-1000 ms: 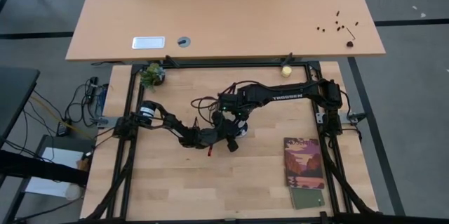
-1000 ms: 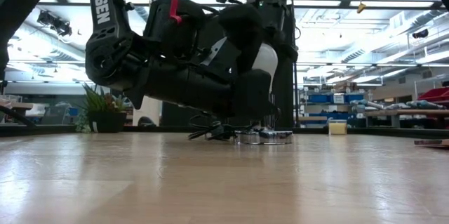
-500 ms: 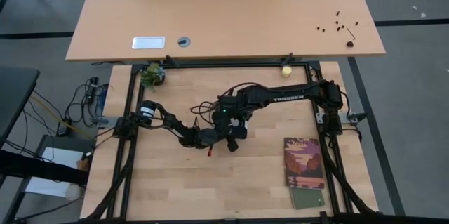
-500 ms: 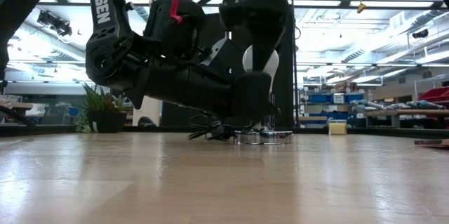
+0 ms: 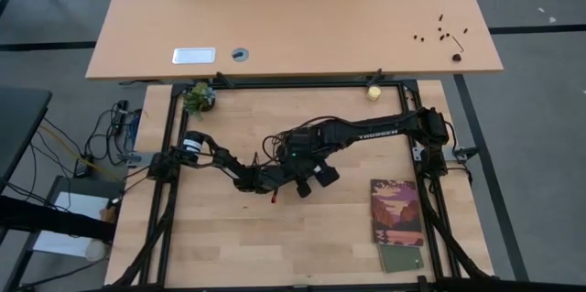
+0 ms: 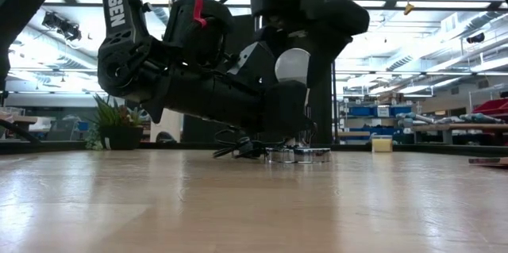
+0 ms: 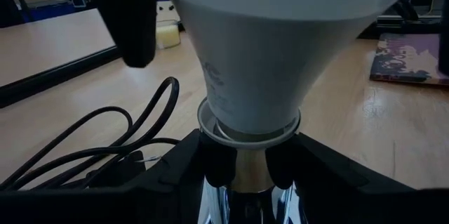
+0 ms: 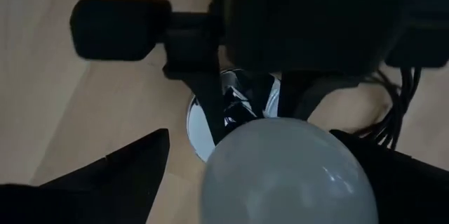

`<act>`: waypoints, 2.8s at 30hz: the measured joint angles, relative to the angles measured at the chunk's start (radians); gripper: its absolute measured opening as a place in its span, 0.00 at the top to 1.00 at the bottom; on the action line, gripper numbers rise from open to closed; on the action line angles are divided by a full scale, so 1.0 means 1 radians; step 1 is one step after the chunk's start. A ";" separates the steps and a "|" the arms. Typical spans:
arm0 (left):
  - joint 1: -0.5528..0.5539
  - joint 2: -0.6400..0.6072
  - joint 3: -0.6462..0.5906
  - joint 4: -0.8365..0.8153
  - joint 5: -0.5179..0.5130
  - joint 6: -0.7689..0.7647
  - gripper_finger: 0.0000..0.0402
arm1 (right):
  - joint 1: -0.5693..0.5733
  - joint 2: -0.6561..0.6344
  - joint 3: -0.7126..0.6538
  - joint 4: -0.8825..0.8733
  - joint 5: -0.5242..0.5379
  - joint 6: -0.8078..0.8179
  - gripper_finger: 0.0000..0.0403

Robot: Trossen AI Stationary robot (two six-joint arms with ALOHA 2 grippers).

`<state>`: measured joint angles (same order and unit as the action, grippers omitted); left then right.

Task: Screw lightbulb
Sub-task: Insert the white lightbulb into the silver lamp

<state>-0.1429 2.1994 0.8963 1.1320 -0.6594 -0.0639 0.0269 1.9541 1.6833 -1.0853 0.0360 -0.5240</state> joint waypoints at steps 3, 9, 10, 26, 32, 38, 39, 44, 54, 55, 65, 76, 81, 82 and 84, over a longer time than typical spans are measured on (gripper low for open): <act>0.000 0.000 0.000 0.000 0.000 0.000 0.54 | 0.001 0.000 0.000 0.000 0.000 -0.087 0.03; 0.000 0.000 0.000 0.000 0.000 0.000 0.54 | -0.001 0.000 0.000 0.000 0.000 -0.285 0.04; 0.000 0.000 0.000 0.000 0.000 0.000 0.54 | -0.001 0.000 0.000 0.000 0.000 -0.325 0.04; 0.000 0.000 0.000 0.000 0.001 0.003 0.54 | -0.021 0.007 0.000 0.012 -0.002 -0.725 0.07; 0.000 0.000 0.000 0.000 0.001 0.003 0.54 | -0.039 0.010 -0.029 0.043 -0.002 -0.731 0.07; -0.001 0.000 0.000 -0.001 0.001 0.003 0.54 | -0.038 0.010 -0.035 0.065 -0.018 -0.706 0.14; -0.001 0.000 0.000 -0.001 0.001 0.003 0.54 | -0.038 0.010 -0.038 0.064 -0.019 -0.706 0.16; -0.001 0.000 0.000 -0.001 0.001 0.005 0.54 | -0.039 0.009 -0.057 0.062 -0.021 -0.705 0.29; -0.001 0.000 0.000 -0.001 0.003 0.006 0.54 | -0.045 0.006 -0.067 0.066 -0.021 -0.603 0.36; -0.001 0.000 0.000 -0.001 0.003 0.006 0.54 | -0.046 0.006 -0.067 0.066 -0.021 -0.575 0.35; -0.002 0.000 -0.001 0.002 0.011 0.001 0.54 | -0.042 0.006 -0.068 0.064 -0.040 -0.247 0.38; -0.003 0.000 -0.002 0.014 0.012 -0.019 0.54 | -0.004 0.006 -0.069 0.057 -0.036 0.281 0.35; -0.003 0.000 -0.002 0.016 0.014 -0.019 0.54 | -0.003 0.007 -0.069 0.061 -0.006 0.519 0.36; -0.003 0.000 -0.002 0.015 0.015 -0.019 0.54 | -0.004 0.007 -0.069 0.060 -0.006 0.554 0.35; -0.002 0.000 -0.002 0.013 0.016 -0.019 0.54 | -0.004 0.007 -0.069 0.050 -0.006 0.624 0.34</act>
<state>-0.1452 2.1992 0.8944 1.1453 -0.6430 -0.0830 0.0231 1.9614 1.6138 -1.0349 0.0303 0.0998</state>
